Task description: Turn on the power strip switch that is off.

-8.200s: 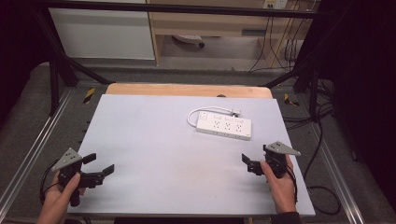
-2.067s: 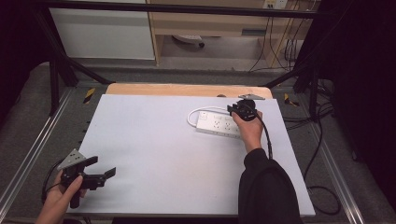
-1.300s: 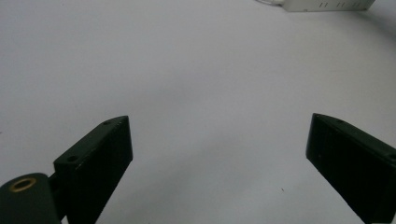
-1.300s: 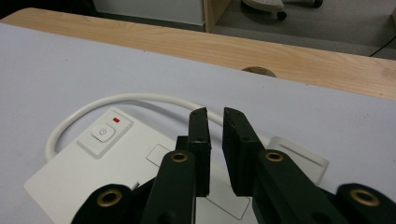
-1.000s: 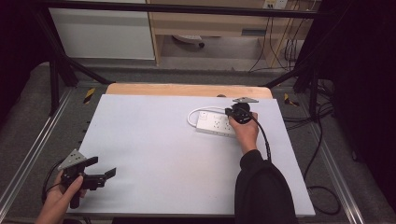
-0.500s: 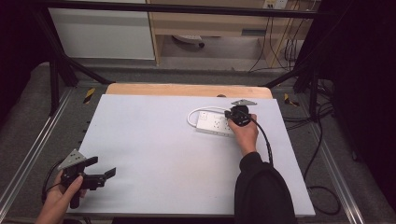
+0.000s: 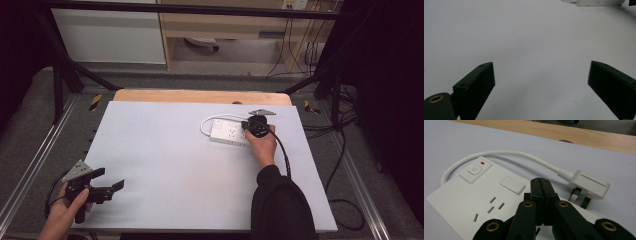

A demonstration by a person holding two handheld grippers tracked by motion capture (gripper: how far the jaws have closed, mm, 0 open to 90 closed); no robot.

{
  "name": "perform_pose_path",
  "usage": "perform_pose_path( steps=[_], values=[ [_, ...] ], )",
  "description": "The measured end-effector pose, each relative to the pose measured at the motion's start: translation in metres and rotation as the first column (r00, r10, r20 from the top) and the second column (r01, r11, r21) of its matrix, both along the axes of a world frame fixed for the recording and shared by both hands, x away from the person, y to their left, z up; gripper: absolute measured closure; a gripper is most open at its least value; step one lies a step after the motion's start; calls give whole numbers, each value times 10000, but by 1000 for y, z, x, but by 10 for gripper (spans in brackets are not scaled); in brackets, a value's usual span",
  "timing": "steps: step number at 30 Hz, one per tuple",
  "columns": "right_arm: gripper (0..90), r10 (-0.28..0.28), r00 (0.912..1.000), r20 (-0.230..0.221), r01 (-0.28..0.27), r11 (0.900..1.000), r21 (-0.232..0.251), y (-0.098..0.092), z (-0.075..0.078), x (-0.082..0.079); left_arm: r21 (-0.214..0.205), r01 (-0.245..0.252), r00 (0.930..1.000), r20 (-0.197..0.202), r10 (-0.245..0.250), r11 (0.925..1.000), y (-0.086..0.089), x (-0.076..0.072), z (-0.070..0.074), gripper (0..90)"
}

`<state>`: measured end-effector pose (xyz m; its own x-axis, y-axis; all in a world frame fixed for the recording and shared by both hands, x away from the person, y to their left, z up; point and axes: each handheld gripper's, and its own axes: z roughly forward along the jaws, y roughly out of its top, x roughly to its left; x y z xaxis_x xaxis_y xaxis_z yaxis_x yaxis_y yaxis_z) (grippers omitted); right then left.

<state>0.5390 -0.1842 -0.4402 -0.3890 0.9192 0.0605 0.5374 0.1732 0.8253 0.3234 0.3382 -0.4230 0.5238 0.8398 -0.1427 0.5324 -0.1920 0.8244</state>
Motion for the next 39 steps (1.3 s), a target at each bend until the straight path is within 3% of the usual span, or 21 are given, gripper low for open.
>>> perform_pose_path(
  steps=[39],
  values=[
    [900, -11, 10000, 14, 11, 9998, 204, 2, -1, 0, 20, -2, 10000, -46, 2, 10000, -1, 0, 0, 73]
  ],
)
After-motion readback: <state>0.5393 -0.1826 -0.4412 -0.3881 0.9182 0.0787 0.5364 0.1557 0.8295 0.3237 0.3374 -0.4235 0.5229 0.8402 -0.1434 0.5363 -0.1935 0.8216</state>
